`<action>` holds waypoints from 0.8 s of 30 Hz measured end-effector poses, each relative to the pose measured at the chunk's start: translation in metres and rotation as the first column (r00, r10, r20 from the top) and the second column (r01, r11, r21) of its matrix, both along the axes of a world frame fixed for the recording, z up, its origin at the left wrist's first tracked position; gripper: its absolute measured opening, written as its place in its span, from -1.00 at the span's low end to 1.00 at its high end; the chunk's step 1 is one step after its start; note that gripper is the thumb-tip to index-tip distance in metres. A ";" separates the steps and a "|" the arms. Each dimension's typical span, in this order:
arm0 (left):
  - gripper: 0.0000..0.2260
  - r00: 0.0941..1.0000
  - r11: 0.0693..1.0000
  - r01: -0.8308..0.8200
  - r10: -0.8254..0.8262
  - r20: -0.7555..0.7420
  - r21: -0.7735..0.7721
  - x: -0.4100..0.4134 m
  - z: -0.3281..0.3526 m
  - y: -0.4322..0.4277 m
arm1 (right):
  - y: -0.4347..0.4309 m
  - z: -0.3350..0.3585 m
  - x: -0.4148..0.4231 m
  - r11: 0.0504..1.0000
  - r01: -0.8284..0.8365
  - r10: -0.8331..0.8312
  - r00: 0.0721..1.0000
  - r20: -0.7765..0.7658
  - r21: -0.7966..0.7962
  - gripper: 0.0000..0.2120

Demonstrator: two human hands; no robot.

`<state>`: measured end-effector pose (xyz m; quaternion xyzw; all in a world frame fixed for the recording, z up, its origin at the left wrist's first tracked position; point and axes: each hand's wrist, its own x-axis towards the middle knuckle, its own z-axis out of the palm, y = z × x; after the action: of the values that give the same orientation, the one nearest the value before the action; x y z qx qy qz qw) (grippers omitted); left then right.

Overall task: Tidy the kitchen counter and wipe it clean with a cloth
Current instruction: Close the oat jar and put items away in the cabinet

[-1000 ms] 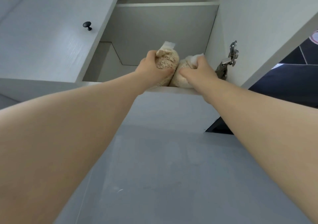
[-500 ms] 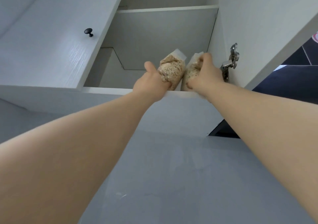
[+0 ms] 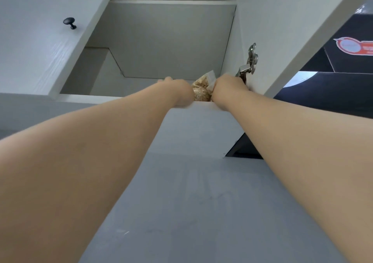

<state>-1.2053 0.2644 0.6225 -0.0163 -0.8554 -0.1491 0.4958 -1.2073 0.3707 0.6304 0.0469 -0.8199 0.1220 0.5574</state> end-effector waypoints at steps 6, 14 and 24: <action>-0.67 0.997 0.997 0.021 -0.016 0.069 -0.069 0.005 -0.004 -0.002 | -0.003 -0.003 0.002 0.996 0.086 -0.087 0.996 0.033 0.014 -0.60; -0.74 0.992 0.985 0.058 -0.040 0.116 -0.163 0.009 -0.011 -0.010 | -0.001 -0.011 0.014 0.994 -0.016 0.004 0.995 0.105 0.111 -0.69; -0.64 0.996 0.975 -0.059 0.045 -0.071 -0.213 0.011 -0.043 -0.010 | -0.005 -0.050 0.019 0.991 0.036 -0.047 0.995 0.086 0.131 -0.56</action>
<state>-1.1944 0.2543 0.5792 -0.0523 -0.8499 -0.0419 0.5227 -1.1886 0.3660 0.5807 0.0604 -0.8510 0.0588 0.5184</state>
